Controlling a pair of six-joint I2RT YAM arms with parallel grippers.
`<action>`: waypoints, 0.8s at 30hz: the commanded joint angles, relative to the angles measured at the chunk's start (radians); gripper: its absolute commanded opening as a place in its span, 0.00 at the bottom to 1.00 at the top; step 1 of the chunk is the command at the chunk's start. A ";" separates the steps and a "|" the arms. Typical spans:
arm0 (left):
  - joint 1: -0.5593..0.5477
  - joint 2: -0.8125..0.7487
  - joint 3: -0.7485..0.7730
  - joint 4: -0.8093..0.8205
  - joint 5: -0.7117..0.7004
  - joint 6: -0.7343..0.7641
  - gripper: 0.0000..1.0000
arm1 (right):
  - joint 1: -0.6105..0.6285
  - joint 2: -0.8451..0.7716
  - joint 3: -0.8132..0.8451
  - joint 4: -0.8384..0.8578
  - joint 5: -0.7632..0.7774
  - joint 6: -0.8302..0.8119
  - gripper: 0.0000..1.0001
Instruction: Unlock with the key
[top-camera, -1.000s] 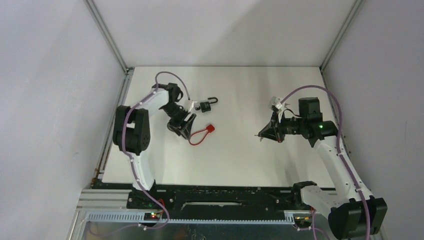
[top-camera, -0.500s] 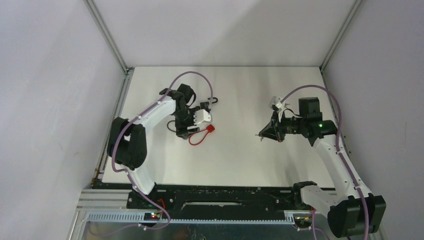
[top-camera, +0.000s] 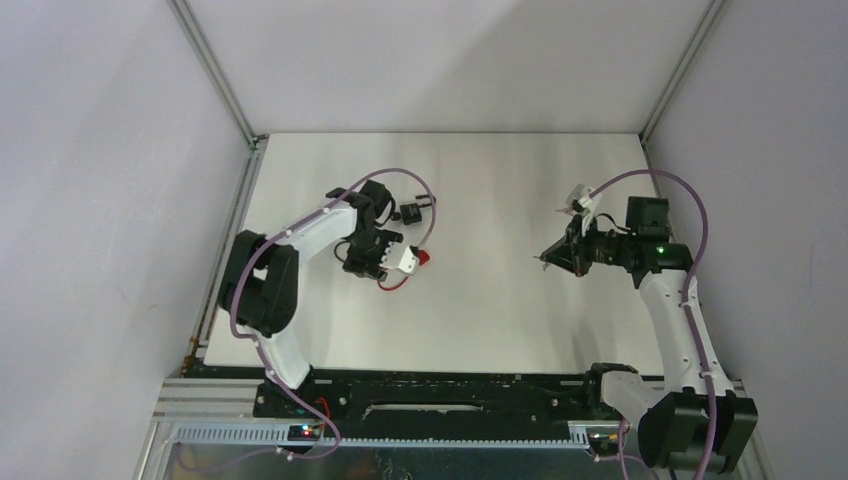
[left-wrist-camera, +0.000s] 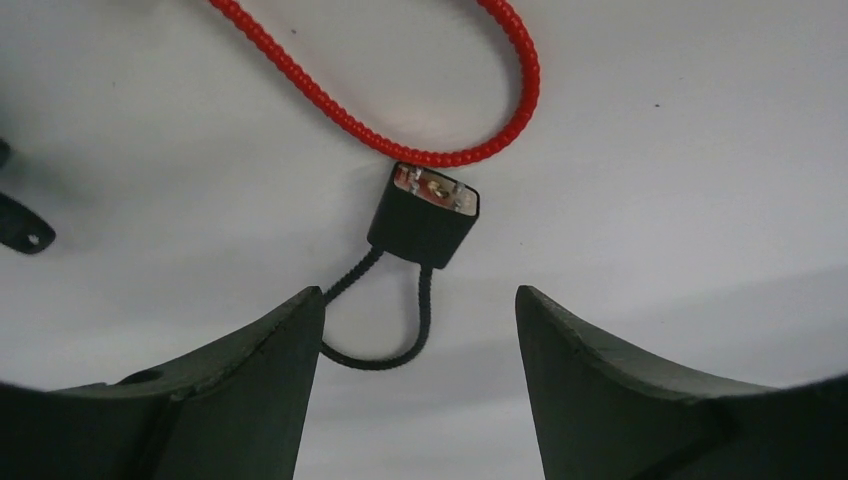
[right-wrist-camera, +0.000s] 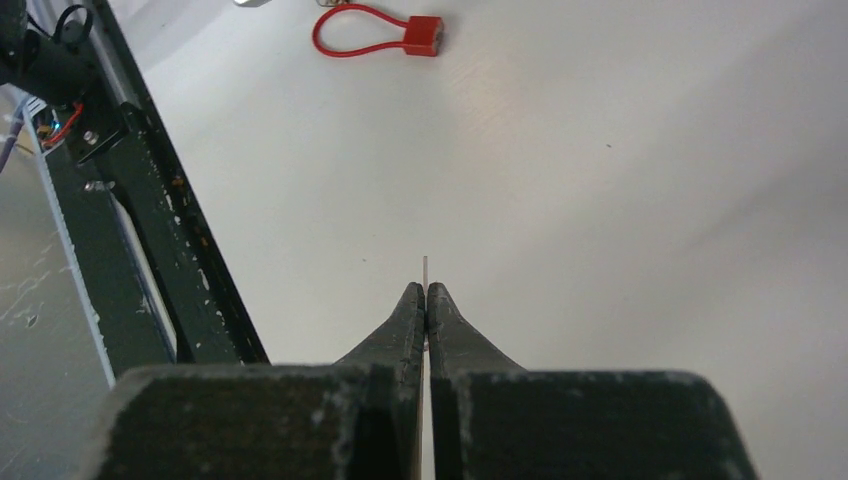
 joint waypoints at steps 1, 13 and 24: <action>-0.005 0.047 0.011 0.029 -0.003 0.146 0.73 | -0.061 -0.007 -0.008 0.001 -0.043 -0.019 0.00; -0.009 0.109 0.002 0.055 0.039 0.207 0.67 | -0.112 0.013 -0.013 0.005 -0.038 -0.018 0.00; -0.010 0.101 -0.049 0.117 0.054 0.158 0.53 | -0.117 0.012 -0.013 0.005 -0.040 -0.016 0.00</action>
